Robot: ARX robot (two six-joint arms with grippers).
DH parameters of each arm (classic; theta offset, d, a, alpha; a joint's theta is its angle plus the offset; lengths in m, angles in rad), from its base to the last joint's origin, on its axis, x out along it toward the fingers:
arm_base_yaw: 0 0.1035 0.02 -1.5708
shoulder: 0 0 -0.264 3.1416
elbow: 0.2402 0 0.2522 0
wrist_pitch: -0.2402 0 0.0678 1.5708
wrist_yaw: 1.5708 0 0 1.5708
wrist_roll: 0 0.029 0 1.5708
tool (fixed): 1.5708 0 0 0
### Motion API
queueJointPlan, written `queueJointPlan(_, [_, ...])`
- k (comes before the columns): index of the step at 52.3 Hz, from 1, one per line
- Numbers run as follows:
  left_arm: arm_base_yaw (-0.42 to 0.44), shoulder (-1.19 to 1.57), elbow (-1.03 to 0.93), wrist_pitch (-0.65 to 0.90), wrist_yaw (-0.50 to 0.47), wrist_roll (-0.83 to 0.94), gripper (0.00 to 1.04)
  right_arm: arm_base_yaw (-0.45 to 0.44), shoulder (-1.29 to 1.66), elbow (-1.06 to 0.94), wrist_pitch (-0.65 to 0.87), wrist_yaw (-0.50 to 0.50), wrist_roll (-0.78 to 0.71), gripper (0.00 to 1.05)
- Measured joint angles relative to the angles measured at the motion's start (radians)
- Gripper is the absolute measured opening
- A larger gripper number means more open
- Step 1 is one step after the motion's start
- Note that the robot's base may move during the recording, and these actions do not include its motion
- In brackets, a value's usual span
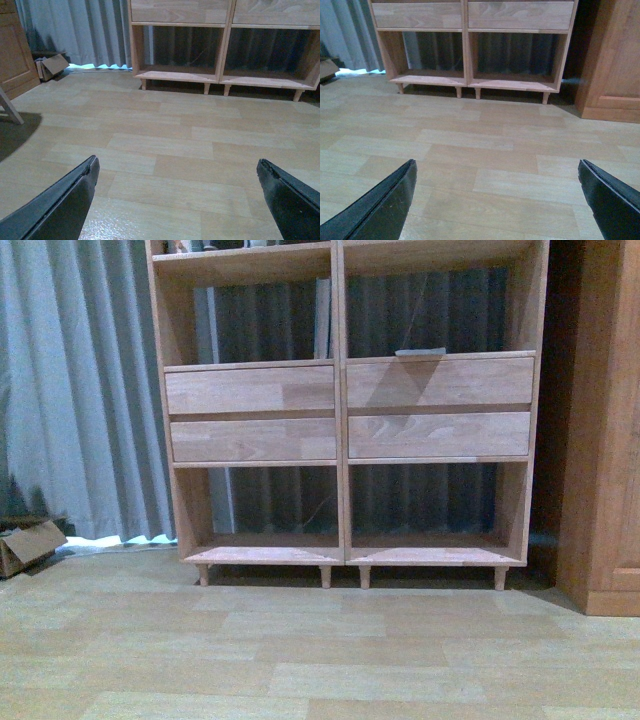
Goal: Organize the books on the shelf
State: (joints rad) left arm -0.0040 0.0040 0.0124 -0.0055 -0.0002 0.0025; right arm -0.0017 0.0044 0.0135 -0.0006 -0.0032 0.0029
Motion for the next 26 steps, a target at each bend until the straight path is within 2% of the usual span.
queueJointPlan(26, [0.000, 0.000, 0.000, 0.000, 0.000, 0.000, 0.97, 0.000, 0.000, 0.000, 0.000, 0.000, 0.000, 0.98])
